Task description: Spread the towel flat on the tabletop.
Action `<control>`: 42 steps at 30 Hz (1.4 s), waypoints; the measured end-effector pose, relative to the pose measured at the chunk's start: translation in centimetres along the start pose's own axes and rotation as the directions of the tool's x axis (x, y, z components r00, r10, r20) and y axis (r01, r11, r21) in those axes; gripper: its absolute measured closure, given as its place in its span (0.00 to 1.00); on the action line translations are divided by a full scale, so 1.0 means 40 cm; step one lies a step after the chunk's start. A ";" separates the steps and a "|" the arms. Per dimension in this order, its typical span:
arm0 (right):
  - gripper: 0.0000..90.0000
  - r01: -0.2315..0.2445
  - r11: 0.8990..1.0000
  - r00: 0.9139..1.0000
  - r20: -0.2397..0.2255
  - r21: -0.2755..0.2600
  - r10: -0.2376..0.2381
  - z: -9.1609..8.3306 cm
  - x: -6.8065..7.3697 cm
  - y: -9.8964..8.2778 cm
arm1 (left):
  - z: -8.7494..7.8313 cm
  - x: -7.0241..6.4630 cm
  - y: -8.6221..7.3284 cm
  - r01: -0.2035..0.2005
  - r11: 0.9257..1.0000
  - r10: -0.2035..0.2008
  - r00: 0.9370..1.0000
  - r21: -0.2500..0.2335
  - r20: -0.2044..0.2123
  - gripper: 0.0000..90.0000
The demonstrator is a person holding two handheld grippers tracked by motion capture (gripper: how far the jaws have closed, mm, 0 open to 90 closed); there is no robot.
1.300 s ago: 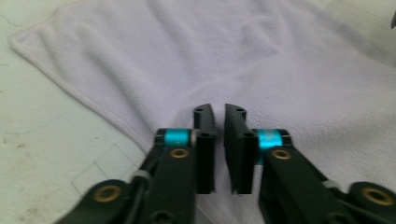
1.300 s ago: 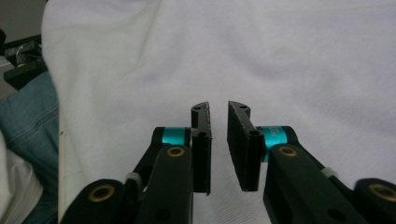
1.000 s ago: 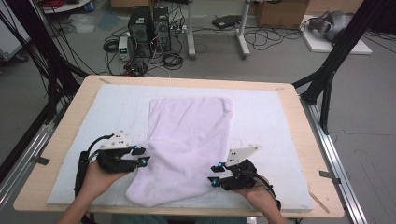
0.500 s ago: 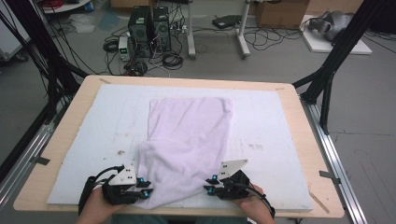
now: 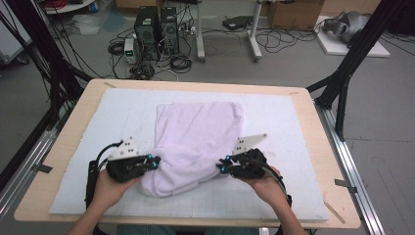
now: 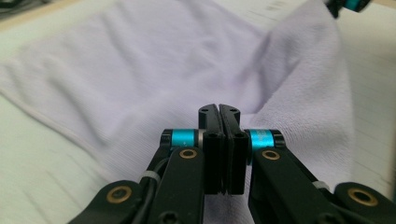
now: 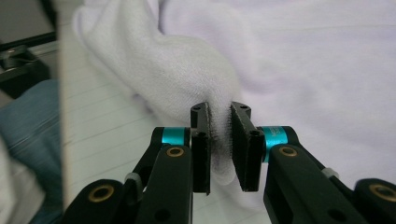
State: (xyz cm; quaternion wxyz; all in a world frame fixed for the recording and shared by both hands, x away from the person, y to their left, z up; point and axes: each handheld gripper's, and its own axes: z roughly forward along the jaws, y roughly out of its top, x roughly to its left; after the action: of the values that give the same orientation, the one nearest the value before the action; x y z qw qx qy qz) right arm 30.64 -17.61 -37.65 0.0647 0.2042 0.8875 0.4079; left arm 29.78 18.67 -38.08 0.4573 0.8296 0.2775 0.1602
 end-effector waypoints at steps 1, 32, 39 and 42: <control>0.88 -0.008 1.000 1.000 0.017 -0.002 0.008 0.008 -0.019 0.010 | 0.013 0.022 0.013 0.001 1.000 0.000 1.000 0.008 -0.026 0.98; 0.63 -0.040 0.998 0.997 0.070 -0.054 0.043 0.059 -0.010 -0.028 | 0.028 -0.032 -0.031 0.024 0.997 -0.029 0.998 0.077 0.062 0.56; 0.64 -0.026 0.999 0.995 0.095 0.036 0.023 0.176 0.003 -0.028 | 0.088 -0.045 -0.079 -0.034 0.983 0.023 0.998 0.179 0.059 0.69; 0.81 -0.014 0.999 0.992 0.123 0.040 0.009 0.202 0.005 -0.022 | 0.092 -0.033 -0.076 -0.012 0.985 -0.002 0.997 0.174 0.077 0.87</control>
State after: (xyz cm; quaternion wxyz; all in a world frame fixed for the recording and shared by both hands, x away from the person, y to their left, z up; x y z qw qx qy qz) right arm 32.47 -12.40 -43.61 0.1124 0.2352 0.8890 0.3766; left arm 29.68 16.70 -42.63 0.3928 0.8727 0.2705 0.1044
